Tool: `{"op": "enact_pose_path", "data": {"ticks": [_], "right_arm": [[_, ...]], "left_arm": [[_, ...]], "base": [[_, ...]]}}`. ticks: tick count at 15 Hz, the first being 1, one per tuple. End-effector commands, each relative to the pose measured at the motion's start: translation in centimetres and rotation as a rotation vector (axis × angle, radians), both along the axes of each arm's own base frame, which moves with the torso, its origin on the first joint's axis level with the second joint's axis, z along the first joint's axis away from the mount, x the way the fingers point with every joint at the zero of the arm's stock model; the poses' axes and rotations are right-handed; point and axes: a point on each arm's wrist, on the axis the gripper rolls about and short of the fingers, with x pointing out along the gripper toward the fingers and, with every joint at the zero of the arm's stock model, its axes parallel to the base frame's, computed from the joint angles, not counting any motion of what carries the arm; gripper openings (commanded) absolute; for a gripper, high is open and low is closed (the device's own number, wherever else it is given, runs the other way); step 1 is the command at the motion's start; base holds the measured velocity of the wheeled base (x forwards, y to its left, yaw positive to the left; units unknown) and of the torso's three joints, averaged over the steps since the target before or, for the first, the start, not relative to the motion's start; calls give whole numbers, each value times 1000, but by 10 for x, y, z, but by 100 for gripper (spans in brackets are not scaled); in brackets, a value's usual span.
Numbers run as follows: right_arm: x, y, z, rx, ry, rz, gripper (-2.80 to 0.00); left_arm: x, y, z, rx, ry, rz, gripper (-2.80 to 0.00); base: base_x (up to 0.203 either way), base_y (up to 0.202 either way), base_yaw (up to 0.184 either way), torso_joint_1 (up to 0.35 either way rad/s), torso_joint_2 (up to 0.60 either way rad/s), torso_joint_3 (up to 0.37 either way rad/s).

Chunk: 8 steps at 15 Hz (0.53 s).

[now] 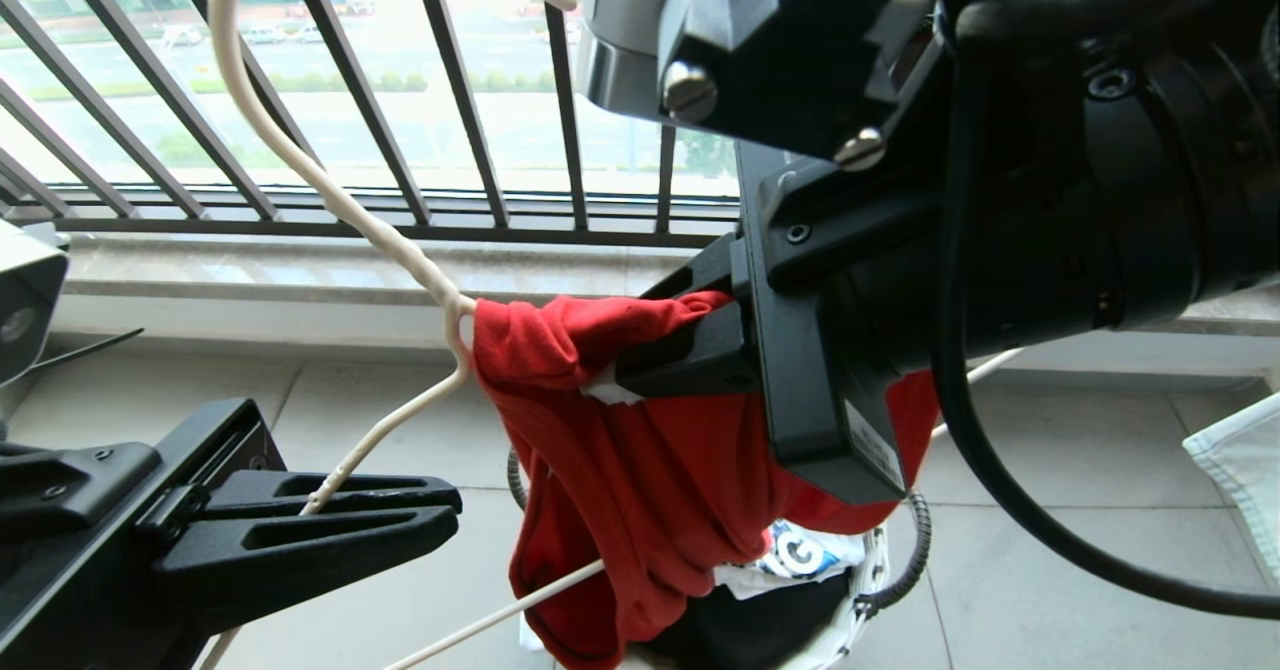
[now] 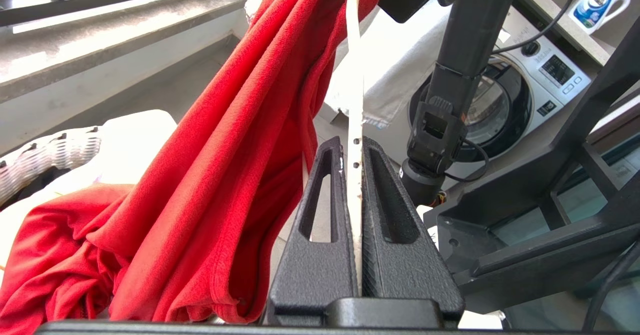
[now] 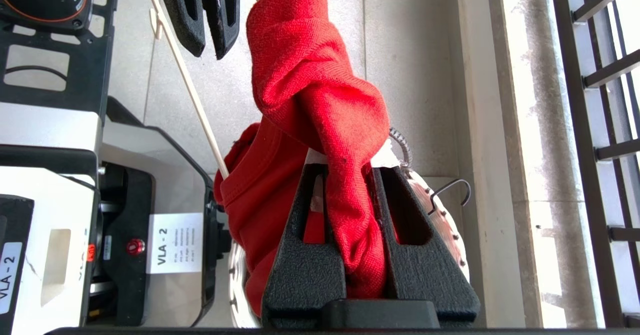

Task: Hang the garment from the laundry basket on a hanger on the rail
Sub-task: Hang the clothes on the clothes rack

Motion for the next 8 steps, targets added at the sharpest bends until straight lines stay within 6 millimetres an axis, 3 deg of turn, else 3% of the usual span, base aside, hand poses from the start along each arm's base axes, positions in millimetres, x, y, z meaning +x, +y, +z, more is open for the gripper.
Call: {"op": "enact_pose_path", "data": {"ticks": [1,8], "right_arm": [[1,-2,1,1,-3,-6,-280],[5,-5,2,3,-5,-25,-280]], "left_arm": [[1,0,1,0,-1,-4,-280],[2,0,5,-9,-7,22,-280]], "base": [[0,0,0,0,0,0],[0,0,0,0,0,0]]}}
